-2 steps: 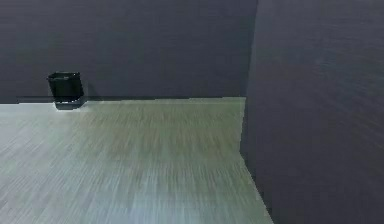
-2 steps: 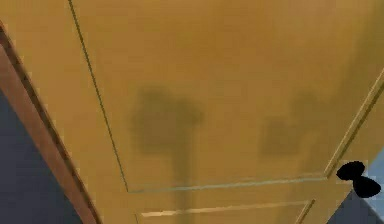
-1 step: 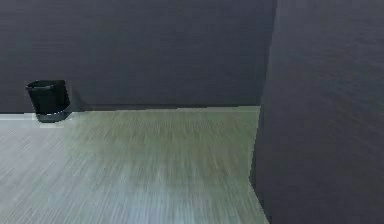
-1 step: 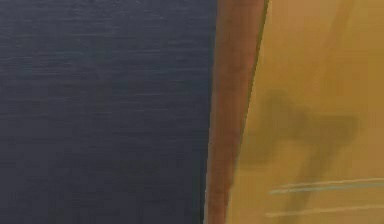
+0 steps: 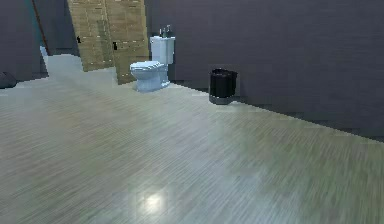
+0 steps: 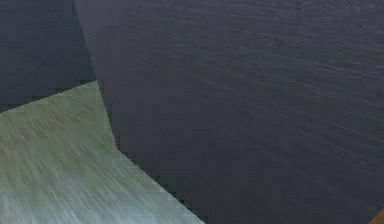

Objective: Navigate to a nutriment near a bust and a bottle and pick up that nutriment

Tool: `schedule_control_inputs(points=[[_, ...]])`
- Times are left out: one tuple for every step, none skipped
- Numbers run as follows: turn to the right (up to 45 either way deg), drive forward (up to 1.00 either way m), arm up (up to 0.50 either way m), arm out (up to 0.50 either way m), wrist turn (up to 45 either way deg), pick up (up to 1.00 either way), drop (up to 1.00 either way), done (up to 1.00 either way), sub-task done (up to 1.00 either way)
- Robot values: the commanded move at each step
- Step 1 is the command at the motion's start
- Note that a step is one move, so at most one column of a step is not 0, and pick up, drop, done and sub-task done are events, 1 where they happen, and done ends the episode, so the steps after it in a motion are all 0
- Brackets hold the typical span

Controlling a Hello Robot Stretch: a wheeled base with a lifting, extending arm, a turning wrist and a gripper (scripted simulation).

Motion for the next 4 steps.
schedule_control_inputs(points=[[-12.0, 0.0, 0.0, 0.0, 0.0, 0.0, 0.0, 0.0, 0.0], [0.0, 0.4, 0.0, 0.0, 0.0, 0.0, 0.0, 0.0, 0.0], [-15.0, 0.0, 0.0, 0.0, 0.0, 0.0, 0.0, 0.0, 0.0], [0.0, 1.0, 0.0, 0.0, 0.0, 0.0, 0.0, 0.0, 0.0]])
